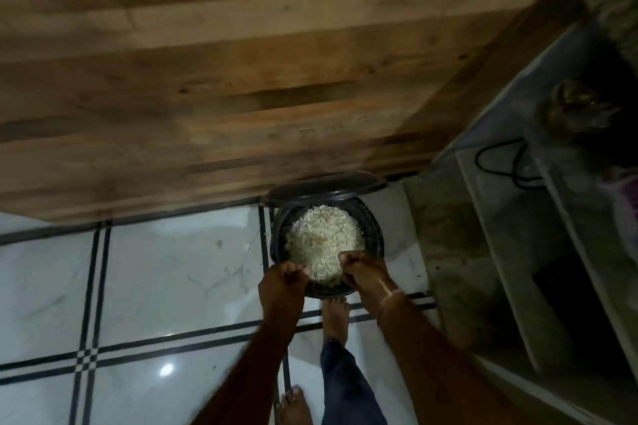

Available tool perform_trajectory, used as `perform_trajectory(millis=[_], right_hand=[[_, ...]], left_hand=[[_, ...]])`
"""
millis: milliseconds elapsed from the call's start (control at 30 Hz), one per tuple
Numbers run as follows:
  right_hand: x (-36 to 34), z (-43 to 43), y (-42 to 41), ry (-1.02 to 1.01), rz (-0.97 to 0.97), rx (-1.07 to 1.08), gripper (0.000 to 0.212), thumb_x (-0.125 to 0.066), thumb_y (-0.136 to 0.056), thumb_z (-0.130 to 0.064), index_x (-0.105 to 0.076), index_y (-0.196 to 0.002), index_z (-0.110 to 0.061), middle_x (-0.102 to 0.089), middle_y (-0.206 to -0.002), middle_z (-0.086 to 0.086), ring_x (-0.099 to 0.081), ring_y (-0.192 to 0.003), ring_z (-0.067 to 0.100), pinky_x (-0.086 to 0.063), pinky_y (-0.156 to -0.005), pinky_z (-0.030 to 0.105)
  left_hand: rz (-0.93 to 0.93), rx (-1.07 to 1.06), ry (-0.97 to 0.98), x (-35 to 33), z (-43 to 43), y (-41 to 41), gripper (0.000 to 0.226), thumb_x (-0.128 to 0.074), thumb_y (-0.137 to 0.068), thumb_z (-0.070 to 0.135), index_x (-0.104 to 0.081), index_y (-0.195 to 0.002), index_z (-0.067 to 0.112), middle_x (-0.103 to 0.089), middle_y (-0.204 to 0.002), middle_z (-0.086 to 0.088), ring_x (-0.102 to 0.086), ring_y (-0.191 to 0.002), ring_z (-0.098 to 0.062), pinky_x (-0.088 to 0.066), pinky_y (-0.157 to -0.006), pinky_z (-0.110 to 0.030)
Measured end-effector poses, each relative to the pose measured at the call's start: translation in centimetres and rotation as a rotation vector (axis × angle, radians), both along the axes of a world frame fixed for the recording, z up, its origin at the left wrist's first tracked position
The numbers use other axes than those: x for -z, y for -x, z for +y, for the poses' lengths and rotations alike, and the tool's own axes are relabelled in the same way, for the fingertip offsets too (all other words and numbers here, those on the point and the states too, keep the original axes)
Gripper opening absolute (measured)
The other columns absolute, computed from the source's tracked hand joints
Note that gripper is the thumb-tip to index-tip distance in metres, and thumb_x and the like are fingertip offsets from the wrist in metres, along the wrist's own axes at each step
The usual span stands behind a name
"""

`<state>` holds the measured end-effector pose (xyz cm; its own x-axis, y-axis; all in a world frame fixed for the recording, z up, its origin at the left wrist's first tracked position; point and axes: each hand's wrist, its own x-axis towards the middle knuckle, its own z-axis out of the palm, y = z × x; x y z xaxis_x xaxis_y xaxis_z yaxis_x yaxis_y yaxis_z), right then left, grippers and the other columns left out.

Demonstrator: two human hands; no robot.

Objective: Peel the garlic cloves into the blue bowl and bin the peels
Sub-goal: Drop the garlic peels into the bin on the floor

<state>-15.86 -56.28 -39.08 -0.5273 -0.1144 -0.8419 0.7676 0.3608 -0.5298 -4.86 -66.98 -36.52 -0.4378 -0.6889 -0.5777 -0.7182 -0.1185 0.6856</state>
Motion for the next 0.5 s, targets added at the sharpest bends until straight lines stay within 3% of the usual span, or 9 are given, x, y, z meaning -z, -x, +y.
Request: perform_trajectory(millis=[100,200,300,333,433,500], right_hand=[[5.8,-1.5,1.2,-0.054,0.011,0.016,0.041,-0.069,-0.092,0.005,-0.073,-0.058,-0.018,-0.067,-0.068,0.004,-0.058,-0.066,0.021,-0.053,-0.067,0.034],[9.5,-2.0,2.5,-0.071,0.03,0.047,0.061,-0.053,-0.095,0.015,-0.066,-0.044,-0.015,-0.065,-0.063,0.008,-0.057,-0.063,0.025,-0.051,-0.067,0.039],[10.1,-1.9,3.7,-0.124,0.07,-0.104,0.032,-0.063,-0.094,0.01,-0.066,-0.074,-0.014,-0.067,-0.079,0.008,-0.064,-0.07,0.021,-0.059,-0.066,0.031],[10.1,-2.0,3.9,-0.162,0.099,-0.138,0.028,-0.069,-0.092,0.006,-0.066,-0.075,-0.016,-0.067,-0.077,0.006,-0.066,-0.067,0.018,-0.06,-0.063,0.028],[10.2,-2.6,3.5,-0.268,0.234,-0.149,0.034,-0.087,-0.082,-0.018,-0.062,-0.059,-0.023,-0.072,-0.065,0.003,-0.071,-0.062,0.024,-0.06,-0.065,0.037],[10.1,-3.1,3.3,-0.304,0.263,-0.193,0.025,-0.082,-0.084,-0.018,-0.07,-0.064,-0.027,-0.078,-0.085,0.002,-0.073,-0.082,0.023,-0.055,-0.076,0.028]], left_hand=[[-0.015,-0.064,-0.007,4.4,-1.4,2.2,0.023,-0.081,-0.088,0.016,-0.07,-0.07,0.026,-0.074,-0.076,0.002,-0.07,-0.079,-0.019,-0.056,-0.08,-0.032],[-0.063,-0.041,-0.045,7.7,-2.4,3.4,0.022,-0.073,-0.092,0.011,-0.075,-0.079,0.028,-0.076,-0.084,0.005,-0.073,-0.086,-0.019,-0.06,-0.087,-0.037],[-0.112,0.022,0.009,9.2,-2.9,4.1,0.021,-0.073,-0.09,0.008,-0.075,-0.079,0.025,-0.075,-0.083,0.005,-0.072,-0.086,-0.019,-0.057,-0.081,-0.032],[-0.135,0.007,0.032,9.6,-3.0,4.3,0.014,-0.076,-0.088,0.012,-0.075,-0.08,0.023,-0.076,-0.084,0.003,-0.071,-0.086,-0.02,-0.055,-0.078,-0.03],[-0.164,-0.035,0.022,9.9,-3.1,4.8,0.011,-0.082,-0.086,0.022,-0.073,-0.082,0.018,-0.075,-0.085,0.0,-0.069,-0.08,-0.016,-0.051,-0.073,-0.027],[-0.13,0.009,-0.001,10.2,-3.0,4.9,0.005,-0.075,-0.091,0.015,-0.075,-0.088,0.019,-0.075,-0.091,0.001,-0.067,-0.077,-0.009,-0.051,-0.069,-0.022]])
